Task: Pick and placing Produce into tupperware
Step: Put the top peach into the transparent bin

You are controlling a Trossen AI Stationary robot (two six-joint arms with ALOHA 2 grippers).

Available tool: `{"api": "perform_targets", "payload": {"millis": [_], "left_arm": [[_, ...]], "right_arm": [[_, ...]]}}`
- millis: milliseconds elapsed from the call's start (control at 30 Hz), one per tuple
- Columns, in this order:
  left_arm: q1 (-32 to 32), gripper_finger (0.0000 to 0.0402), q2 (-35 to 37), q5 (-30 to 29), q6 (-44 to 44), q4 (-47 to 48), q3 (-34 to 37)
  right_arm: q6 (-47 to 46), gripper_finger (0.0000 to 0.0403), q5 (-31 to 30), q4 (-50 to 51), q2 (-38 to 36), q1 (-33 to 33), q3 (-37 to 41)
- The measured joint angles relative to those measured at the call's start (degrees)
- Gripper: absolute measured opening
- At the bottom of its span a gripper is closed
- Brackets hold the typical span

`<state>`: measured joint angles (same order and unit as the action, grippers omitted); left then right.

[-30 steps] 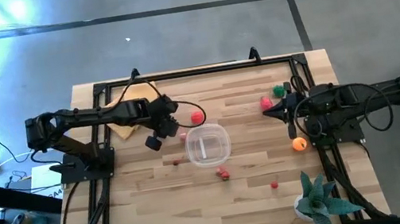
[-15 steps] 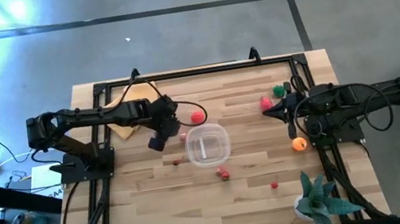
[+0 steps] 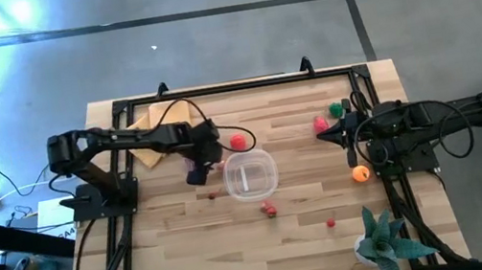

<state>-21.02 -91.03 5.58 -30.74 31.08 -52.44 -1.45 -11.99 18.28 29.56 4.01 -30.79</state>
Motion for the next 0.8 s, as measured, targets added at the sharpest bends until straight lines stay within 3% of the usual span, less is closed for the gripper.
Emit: {"api": "perform_targets", "payload": {"millis": [567,800], "left_arm": [[0.0,0.0247,-7.5,-0.3,2.3,-5.0,0.0],[0.0,0.0249,-8.0,1.0,3.1,-9.0,0.0]], "right_arm": [[0.0,0.0009,0.0,0.0,0.0,0.0,0.0],[0.0,0.0009,0.0,0.0,0.0,0.0,0.0]]}}
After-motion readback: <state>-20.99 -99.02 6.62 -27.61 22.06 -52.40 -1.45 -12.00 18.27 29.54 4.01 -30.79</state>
